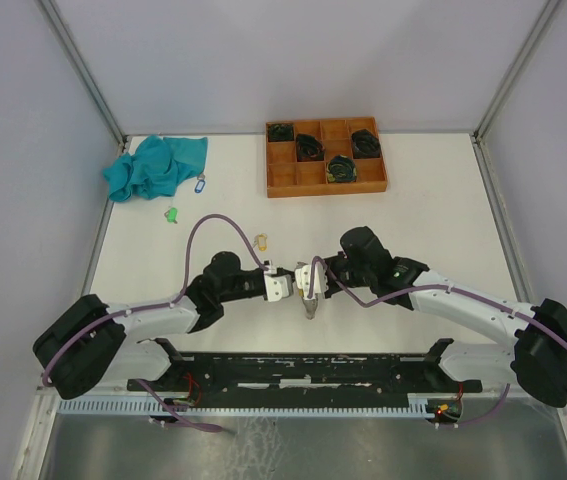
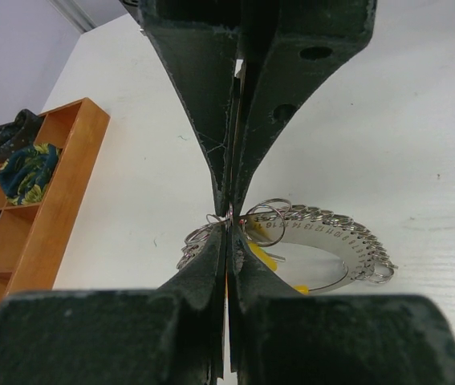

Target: Put the keys on the keyring

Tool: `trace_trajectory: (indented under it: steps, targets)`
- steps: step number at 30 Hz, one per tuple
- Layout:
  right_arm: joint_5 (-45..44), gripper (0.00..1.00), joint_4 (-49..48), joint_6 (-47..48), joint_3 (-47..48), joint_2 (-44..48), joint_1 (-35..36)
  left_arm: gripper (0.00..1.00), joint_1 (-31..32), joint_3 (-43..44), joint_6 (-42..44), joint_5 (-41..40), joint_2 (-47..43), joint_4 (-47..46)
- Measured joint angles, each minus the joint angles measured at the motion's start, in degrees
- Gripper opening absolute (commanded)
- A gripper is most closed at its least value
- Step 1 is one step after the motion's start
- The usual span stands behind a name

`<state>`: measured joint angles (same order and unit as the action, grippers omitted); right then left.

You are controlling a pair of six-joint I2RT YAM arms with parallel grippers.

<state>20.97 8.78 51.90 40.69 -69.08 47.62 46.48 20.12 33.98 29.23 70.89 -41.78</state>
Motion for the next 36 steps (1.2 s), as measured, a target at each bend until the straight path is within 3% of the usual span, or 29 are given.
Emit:
trace_trajectory:
  steps: [13, 36]
  targets:
    - [-0.2, 0.01, 0.2, 0.7, 0.0, 1.4, -0.2, 0.03, -2.9, 4.2, -6.6, 4.3, 0.0, 6.0]
    - [0.9, 0.01, -2.5, 0.3, -2.7, 6.1, -0.2, 0.03, -10.8, 7.4, -19.0, 20.8, 5.5, 2.3]
